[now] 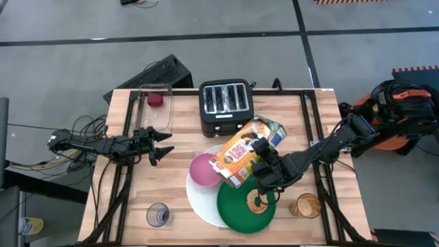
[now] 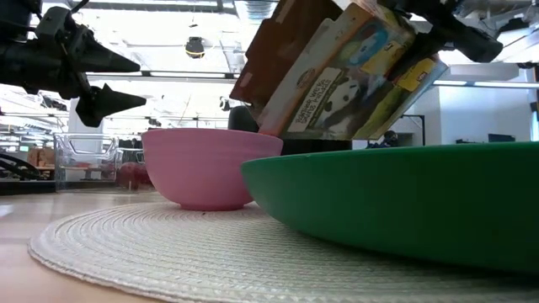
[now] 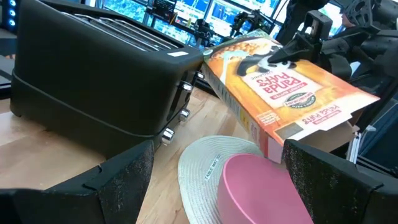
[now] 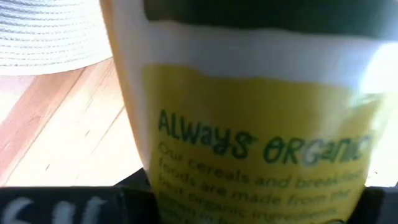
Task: Arrange a breakfast setting
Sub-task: Pour the cereal from the cereal box into the pink bowl
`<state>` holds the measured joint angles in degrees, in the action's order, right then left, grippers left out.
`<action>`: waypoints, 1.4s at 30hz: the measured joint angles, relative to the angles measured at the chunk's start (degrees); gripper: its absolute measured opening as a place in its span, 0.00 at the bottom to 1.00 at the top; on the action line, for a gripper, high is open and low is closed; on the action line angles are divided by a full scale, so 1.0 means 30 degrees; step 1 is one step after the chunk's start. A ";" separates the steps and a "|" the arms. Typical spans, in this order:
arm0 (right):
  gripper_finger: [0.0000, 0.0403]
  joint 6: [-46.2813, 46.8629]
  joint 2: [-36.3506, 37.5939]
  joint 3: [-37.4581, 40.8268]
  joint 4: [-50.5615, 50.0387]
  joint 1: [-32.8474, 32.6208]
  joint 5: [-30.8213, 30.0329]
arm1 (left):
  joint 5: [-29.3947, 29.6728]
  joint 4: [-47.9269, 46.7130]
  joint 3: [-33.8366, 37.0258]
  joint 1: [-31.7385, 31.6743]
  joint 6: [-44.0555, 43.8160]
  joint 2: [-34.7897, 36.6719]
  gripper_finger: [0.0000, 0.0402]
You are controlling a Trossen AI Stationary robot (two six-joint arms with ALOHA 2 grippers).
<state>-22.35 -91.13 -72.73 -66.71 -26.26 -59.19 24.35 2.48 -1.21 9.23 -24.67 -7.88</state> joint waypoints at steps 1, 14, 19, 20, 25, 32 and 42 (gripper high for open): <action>0.47 -0.0004 0.0000 -0.0026 -0.0021 0.0000 -0.0015 | -0.0004 0.0000 0.0000 0.0000 0.0002 0.0004 0.86; 0.47 -0.0283 -0.0034 -0.1558 -0.0134 0.0043 -0.0406 | -0.0003 0.0000 0.0000 0.0000 0.0002 0.0000 0.86; 0.47 -0.0288 -0.1142 -0.2255 -0.0904 0.0066 -0.0369 | 0.0002 0.0007 0.0000 0.0000 0.0002 0.0006 0.86; 0.47 -0.0289 -0.1479 -0.2471 -0.1172 0.0066 -0.0392 | 0.0004 0.0000 0.0000 0.0000 0.0002 0.0007 0.86; 0.46 0.1457 -0.2924 -0.3738 -0.3042 0.0155 -0.0460 | 0.0004 0.0007 0.0000 0.0000 0.0002 0.0003 0.86; 0.46 0.2499 -0.2978 -0.4204 -0.3960 0.0197 -0.0237 | -0.0004 0.0003 0.0000 0.0000 0.0002 0.0004 0.86; 0.46 0.0885 -0.2856 -0.4204 -0.4103 0.0197 -0.0846 | 0.0002 0.0000 0.0000 0.0000 0.0002 0.0007 0.86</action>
<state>-19.70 -99.70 -85.34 -79.02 -25.67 -61.73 24.35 2.48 -1.21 9.23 -24.67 -7.86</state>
